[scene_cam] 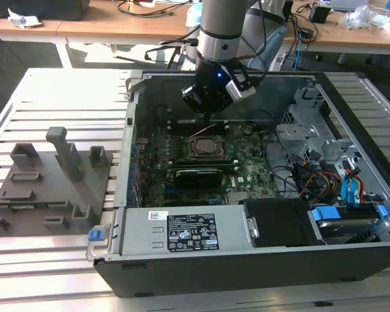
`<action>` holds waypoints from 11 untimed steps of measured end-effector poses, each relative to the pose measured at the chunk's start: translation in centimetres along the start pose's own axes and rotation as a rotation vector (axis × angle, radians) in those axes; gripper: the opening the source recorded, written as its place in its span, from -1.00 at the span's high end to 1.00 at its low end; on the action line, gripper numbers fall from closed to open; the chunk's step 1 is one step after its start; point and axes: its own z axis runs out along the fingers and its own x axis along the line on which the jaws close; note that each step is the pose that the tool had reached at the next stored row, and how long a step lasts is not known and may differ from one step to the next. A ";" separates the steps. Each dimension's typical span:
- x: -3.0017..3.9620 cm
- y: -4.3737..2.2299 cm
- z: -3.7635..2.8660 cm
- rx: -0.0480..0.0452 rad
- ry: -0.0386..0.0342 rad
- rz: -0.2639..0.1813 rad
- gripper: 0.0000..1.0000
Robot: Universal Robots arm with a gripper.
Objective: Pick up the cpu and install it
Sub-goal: 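Install the first cpu locking lever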
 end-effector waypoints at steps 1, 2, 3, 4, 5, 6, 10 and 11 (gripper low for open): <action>0.00 -0.01 0.15 0.0000 0.0000 0.000 0.79; 0.00 -0.01 0.28 0.0001 0.0000 0.000 0.79; 0.01 -0.01 0.46 0.0001 0.0001 0.000 0.79; 0.01 -0.01 0.65 0.0001 0.0000 0.000 0.79; 0.00 -0.01 0.74 0.0001 0.0000 0.002 0.79; 0.00 -0.01 0.83 0.0003 0.0000 0.006 0.79; -0.02 -0.01 1.20 0.0001 0.0000 0.017 0.79; -0.05 -0.02 1.27 0.0001 0.0000 0.017 0.79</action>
